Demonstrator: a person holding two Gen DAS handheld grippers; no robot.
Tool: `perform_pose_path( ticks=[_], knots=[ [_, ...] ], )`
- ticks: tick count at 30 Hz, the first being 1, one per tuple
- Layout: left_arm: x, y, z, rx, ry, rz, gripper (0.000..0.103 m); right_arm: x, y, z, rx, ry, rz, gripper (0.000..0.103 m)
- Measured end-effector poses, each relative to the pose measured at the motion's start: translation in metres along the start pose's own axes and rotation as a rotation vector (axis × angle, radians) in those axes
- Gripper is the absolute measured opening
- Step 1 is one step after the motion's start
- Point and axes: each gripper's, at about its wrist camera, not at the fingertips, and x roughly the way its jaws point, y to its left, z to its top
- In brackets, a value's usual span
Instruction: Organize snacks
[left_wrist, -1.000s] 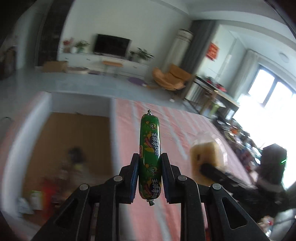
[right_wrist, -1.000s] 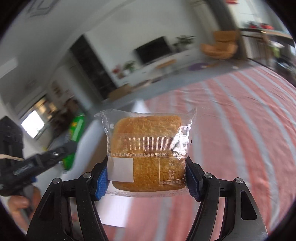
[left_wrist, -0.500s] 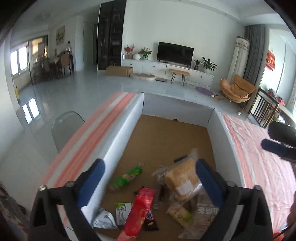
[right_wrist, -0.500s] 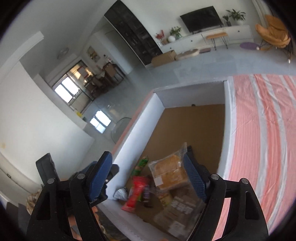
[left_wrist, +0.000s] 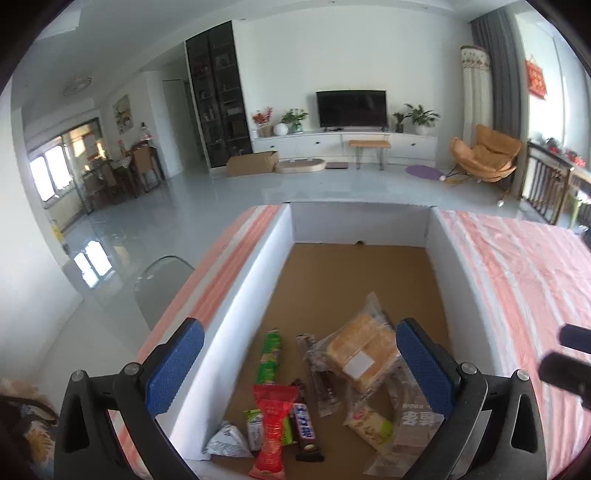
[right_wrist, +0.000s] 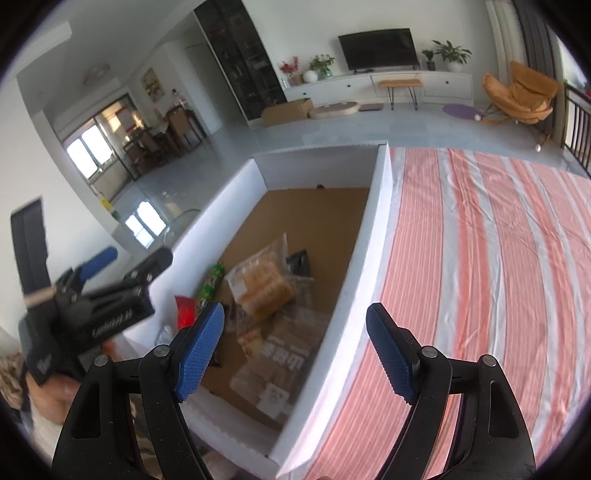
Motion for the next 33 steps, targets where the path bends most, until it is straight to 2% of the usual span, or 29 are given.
perform_pose_path(
  ticks=[2,4,9,14,17,19,23,27,30,33],
  knots=[
    [-0.003,-0.002,-0.003,0.011,-0.005,0.044,0.103,-0.001,0.006,-0.004,-0.034,0.002,-0.030,0.082],
    [-0.003,-0.001,-0.005,0.007,-0.006,0.055,0.103,0.001,0.011,-0.007,-0.061,0.004,-0.048,0.082],
    [-0.006,0.004,-0.010,-0.037,0.002,0.042,0.103,-0.002,0.023,-0.009,-0.095,0.001,-0.081,0.082],
    [-0.013,0.001,-0.013,-0.011,0.008,0.044,0.103,-0.002,0.032,-0.011,-0.113,0.007,-0.135,0.082],
    [-0.018,0.002,-0.011,-0.018,0.018,0.017,0.103,-0.004,0.032,-0.013,-0.105,0.007,-0.155,0.082],
    [-0.021,0.001,-0.012,-0.013,0.010,0.018,0.103,-0.010,0.032,-0.015,-0.101,-0.023,-0.166,0.082],
    [-0.026,-0.002,-0.013,0.001,-0.014,0.023,0.103,-0.026,0.036,-0.017,-0.125,-0.155,-0.213,0.082],
    [-0.033,0.002,-0.008,0.005,-0.041,0.020,0.103,-0.011,0.036,-0.012,-0.132,-0.050,-0.267,0.084],
    [-0.035,0.008,-0.006,0.002,-0.049,0.011,0.103,-0.013,0.034,-0.012,-0.106,-0.071,-0.246,0.084],
    [-0.038,0.013,-0.004,0.004,-0.048,0.016,0.103,-0.017,0.042,-0.012,-0.146,-0.109,-0.258,0.084]
  ],
)
